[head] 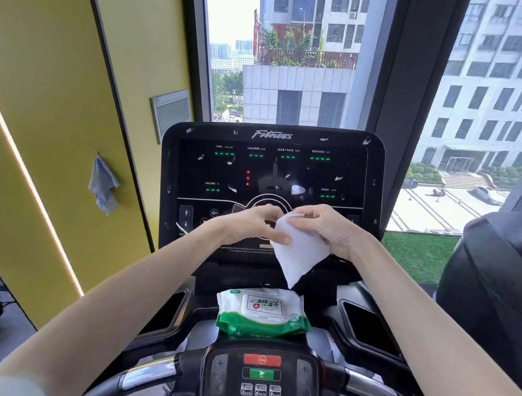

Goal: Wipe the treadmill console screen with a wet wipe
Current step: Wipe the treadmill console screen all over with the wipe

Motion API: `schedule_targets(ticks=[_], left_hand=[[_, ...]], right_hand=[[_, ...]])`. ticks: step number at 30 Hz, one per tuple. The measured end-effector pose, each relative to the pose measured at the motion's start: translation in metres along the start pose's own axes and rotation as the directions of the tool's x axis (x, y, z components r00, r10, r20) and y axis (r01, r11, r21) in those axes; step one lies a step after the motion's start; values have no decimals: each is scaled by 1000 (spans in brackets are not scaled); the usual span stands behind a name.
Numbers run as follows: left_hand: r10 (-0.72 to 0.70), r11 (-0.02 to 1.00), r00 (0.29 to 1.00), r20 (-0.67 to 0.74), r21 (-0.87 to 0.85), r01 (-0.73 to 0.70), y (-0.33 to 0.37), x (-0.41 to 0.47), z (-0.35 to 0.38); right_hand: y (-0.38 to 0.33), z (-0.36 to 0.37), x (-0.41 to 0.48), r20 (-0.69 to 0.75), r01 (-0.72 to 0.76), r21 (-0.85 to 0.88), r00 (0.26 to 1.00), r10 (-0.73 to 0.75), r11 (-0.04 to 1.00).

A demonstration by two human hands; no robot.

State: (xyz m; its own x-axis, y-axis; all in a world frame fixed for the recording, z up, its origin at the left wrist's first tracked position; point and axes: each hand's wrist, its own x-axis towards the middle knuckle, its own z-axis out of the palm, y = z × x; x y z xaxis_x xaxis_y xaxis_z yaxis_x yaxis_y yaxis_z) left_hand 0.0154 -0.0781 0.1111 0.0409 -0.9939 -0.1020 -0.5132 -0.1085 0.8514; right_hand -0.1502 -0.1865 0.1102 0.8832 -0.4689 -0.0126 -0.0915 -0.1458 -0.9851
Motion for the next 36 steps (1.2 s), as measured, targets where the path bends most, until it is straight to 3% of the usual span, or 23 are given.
schedule_targets(ticks=[6, 7, 9, 11, 15, 17, 19, 23, 32, 36], left_hand=[[-40, 977, 979, 199, -199, 80, 5, -3, 5], [-42, 957, 979, 199, -273, 96, 7, -3, 8], [-64, 881, 993, 104, -461, 105, 10, -1, 13], [-128, 791, 991, -44, -607, 76, 7, 3, 15], [-240, 820, 952, -188, -565, 95, -4, 6, 16], [-193, 826, 966, -171, -560, 66, -6, 1, 14], [-98, 827, 981, -165, -562, -12, -5, -4, 12], [-40, 881, 980, -195, -469, -57, -1, -13, 10], [-39, 979, 967, -251, -202, -13, -1, -14, 15], [-64, 991, 965, -253, -131, 32, 0, -24, 18]], right_hand=[[10, -5, -5, -62, -5, 237, 998, 20, 972], [12, -4, -4, -90, -14, 397, 994, 55, 918], [20, -1, 0, -97, -56, 730, 978, 185, 681], [33, 0, 3, -56, -115, 809, 961, 271, 576], [37, 12, 1, -20, -201, 670, 958, 288, 715], [31, 13, -2, -90, -129, 516, 975, 203, 847], [30, 11, -4, -117, -48, 432, 987, 109, 901], [28, 2, -11, -125, 28, 344, 992, 16, 938], [29, -6, -11, -88, -115, 397, 983, 163, 911], [33, 1, -3, -85, -174, 182, 978, 192, 968]])
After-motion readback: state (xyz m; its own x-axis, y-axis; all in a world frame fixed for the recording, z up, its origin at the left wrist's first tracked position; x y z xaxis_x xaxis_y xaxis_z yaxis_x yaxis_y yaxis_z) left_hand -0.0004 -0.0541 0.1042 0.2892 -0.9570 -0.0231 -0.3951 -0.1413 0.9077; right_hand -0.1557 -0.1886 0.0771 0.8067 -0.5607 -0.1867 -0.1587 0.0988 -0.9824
